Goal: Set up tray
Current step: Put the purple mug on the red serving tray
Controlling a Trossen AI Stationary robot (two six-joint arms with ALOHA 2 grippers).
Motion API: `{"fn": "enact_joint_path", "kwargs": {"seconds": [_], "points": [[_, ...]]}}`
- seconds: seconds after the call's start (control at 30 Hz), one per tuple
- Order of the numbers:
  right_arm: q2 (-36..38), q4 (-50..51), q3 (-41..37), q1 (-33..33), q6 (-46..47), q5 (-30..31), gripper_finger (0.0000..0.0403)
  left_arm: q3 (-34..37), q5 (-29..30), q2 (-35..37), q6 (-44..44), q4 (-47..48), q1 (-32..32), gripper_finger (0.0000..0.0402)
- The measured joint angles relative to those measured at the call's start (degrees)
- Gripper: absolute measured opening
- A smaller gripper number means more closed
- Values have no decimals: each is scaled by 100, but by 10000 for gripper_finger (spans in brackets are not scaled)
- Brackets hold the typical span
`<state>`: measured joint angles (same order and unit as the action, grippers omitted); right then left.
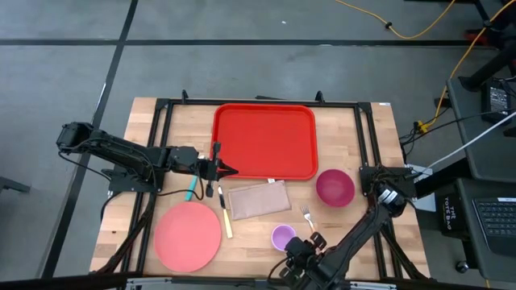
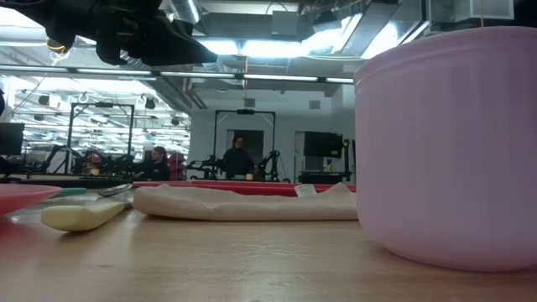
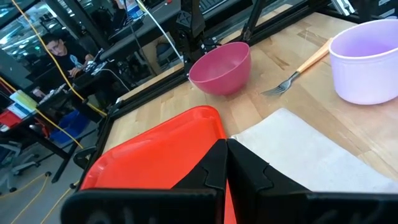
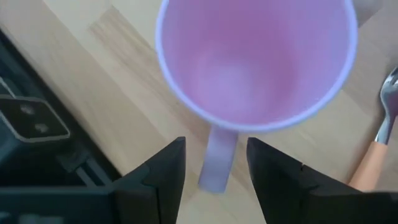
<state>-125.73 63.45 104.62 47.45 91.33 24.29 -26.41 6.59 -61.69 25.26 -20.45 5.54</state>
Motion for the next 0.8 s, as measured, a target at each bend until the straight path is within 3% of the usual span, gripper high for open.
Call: {"fn": "enact_joint_path", "kwargs": {"seconds": [0.5, 0.8], "points": [[2, 244, 0, -146, 0, -339, 172, 0, 0, 0, 0, 4, 0, 4], [2, 242, 0, -113, -3, -422, 100, 0, 0, 0, 0, 7, -2, 4]]}}
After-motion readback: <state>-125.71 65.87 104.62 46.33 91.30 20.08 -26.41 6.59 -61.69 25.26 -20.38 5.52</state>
